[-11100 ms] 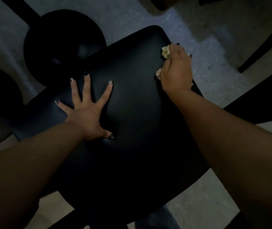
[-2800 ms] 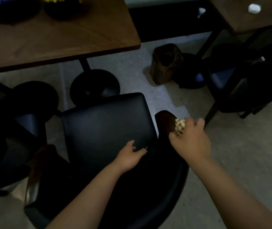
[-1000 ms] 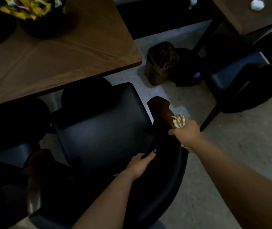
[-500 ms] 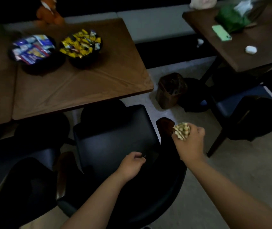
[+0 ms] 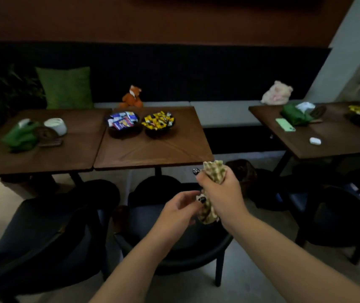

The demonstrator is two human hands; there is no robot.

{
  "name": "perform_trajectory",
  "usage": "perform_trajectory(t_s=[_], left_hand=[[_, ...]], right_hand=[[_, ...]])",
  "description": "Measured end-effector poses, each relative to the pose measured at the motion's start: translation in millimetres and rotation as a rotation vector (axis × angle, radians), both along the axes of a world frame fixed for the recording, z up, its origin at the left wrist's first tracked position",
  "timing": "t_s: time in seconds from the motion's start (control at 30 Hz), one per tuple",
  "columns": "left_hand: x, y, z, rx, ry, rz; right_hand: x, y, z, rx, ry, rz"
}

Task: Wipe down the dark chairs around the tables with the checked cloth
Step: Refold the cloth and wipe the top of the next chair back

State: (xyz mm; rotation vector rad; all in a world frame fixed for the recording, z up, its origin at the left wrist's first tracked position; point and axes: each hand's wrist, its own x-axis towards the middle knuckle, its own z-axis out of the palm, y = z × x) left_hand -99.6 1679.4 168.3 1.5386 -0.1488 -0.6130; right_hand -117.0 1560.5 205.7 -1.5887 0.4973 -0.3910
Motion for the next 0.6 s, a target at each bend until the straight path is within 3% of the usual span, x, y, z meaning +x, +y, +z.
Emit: perform_trajectory(t_s=[0.27, 0.47, 0.6], left_hand=[[-58.8, 43.4, 80.3, -0.250, -0.241, 0.049], [-91.5, 98.5, 103.7, -0.249, -0.443, 0.072], [-108.0, 152.5, 111.2, -0.232, -0.461, 0.116]], right_hand=[[-70.0, 51.1, 90.5, -0.036, -0.373, -0.056], [-124.8, 99.8, 111.2, 0.018, -0.400, -0.012], [-149.2, 140.4, 108.8, 0.057, -0.396, -0.012]])
